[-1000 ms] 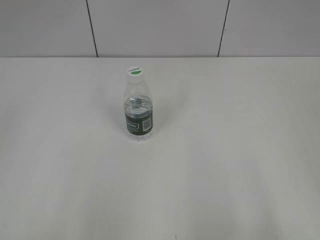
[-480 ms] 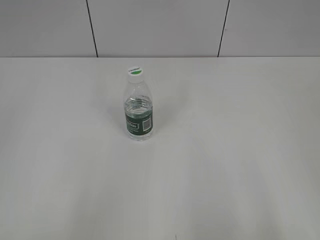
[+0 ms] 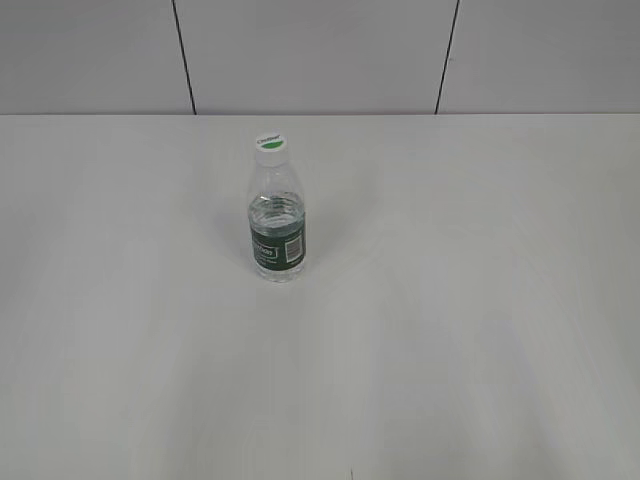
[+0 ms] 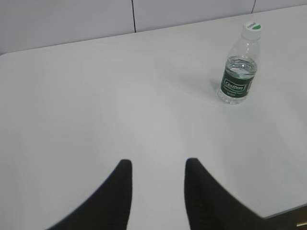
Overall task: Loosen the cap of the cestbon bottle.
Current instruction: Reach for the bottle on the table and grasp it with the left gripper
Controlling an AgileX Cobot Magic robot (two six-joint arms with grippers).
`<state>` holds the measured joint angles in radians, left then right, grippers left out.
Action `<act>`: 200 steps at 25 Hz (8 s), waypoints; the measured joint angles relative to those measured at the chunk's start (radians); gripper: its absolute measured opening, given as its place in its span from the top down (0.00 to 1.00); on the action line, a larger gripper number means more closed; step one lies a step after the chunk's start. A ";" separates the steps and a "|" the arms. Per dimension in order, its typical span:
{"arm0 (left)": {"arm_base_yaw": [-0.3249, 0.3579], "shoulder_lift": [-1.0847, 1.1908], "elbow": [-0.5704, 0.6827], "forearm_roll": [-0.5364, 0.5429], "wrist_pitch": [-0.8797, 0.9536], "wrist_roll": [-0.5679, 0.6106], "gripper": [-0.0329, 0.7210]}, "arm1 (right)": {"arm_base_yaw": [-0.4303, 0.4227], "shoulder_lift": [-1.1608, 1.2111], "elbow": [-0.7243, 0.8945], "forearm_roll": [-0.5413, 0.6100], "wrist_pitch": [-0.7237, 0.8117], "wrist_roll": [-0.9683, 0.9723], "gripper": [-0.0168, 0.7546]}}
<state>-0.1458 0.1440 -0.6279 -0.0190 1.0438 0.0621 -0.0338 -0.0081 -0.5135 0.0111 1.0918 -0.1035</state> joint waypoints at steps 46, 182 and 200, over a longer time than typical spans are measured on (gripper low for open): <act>-0.012 1.484 -0.028 0.128 -1.715 -0.259 0.64 | 0.000 0.000 0.000 -0.011 0.000 0.001 0.32; -0.070 2.258 -0.625 1.439 -2.248 -0.760 0.34 | 0.000 0.000 0.000 -0.011 0.000 0.003 0.32; -0.071 2.265 -0.627 1.399 -2.254 -0.759 0.41 | 0.000 0.052 -0.008 0.043 -0.004 0.004 0.32</act>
<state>-0.2169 2.4090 -1.2545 1.3805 -1.2105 -0.6970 -0.0338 0.0437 -0.5215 0.0543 1.0879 -0.0991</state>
